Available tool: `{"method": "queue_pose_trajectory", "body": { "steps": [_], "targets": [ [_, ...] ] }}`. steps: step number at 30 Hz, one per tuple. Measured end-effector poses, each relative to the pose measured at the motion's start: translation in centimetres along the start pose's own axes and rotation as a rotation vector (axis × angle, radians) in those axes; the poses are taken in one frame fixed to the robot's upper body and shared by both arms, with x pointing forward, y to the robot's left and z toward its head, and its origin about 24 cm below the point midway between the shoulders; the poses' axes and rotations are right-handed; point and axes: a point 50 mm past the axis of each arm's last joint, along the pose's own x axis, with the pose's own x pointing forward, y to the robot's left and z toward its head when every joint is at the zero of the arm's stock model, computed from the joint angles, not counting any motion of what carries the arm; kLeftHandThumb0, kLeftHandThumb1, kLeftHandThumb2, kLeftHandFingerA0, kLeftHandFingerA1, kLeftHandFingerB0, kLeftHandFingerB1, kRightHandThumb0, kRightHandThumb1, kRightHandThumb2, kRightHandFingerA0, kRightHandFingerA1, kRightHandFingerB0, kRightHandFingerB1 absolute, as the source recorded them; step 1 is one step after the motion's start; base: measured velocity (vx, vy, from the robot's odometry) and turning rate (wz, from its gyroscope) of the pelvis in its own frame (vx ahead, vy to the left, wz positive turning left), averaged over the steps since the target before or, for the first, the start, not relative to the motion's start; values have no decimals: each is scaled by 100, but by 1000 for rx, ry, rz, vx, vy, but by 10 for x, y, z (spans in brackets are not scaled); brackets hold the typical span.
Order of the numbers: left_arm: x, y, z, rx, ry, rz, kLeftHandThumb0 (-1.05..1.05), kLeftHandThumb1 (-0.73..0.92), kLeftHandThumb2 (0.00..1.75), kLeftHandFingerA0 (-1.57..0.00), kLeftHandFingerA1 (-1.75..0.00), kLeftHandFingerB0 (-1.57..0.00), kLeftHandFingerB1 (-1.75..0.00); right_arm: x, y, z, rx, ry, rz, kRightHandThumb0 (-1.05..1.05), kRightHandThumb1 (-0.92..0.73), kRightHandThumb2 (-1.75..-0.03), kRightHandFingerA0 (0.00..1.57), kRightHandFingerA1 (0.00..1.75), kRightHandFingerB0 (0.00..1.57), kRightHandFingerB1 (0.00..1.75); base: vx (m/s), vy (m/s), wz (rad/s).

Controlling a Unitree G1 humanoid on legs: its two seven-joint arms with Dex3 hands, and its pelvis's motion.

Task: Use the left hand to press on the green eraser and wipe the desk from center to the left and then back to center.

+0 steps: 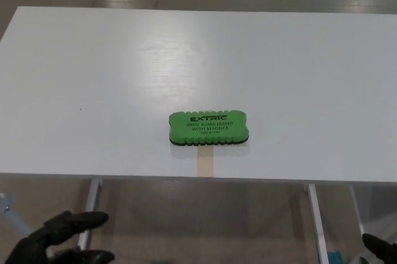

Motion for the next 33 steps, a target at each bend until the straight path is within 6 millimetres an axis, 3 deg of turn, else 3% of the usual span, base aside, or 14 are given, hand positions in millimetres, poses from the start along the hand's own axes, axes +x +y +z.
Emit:
{"method": "queue_pose_trajectory", "body": {
  "steps": [11,14,18,24,26,28,33],
  "targets": [
    [-4,-23,27,26,-30,-319,-30,70,61,-89,-48,-59,-87,-2,4,-5,-20,21,27,-42,-80,-65,84,51,60,39,0,0,0],
    [-3,-31,44,36,-71,-417,-30,71,61,-88,-48,-61,-86,-3,3,-8,-26,26,32,-42,-80,-65,84,52,60,39,0,0,0],
    [2,-41,76,64,-173,-515,-29,72,61,-89,-48,-67,-83,-5,3,-9,-28,30,36,-42,-80,-65,84,53,59,39,0,0,0],
    [24,-73,163,138,-497,-648,-28,76,63,-90,-48,-71,-77,-10,5,-14,-42,33,46,-42,-80,-65,84,53,58,38,0,0,0],
    [31,-80,184,147,-576,-652,-28,77,63,-90,-48,-75,-66,-11,5,-15,-46,29,49,-40,-80,-65,84,53,58,39,0,0,0],
    [38,-86,203,146,-634,-650,-28,79,64,-90,-48,-81,-51,-12,4,-16,-45,26,48,-37,-80,-64,86,54,58,39,0,0,0],
    [59,-104,244,120,-737,-636,-24,83,65,-84,-48,-78,-46,-13,4,-15,-37,13,47,-36,-80,-65,88,56,58,40,0,0,0]
  ]
}}
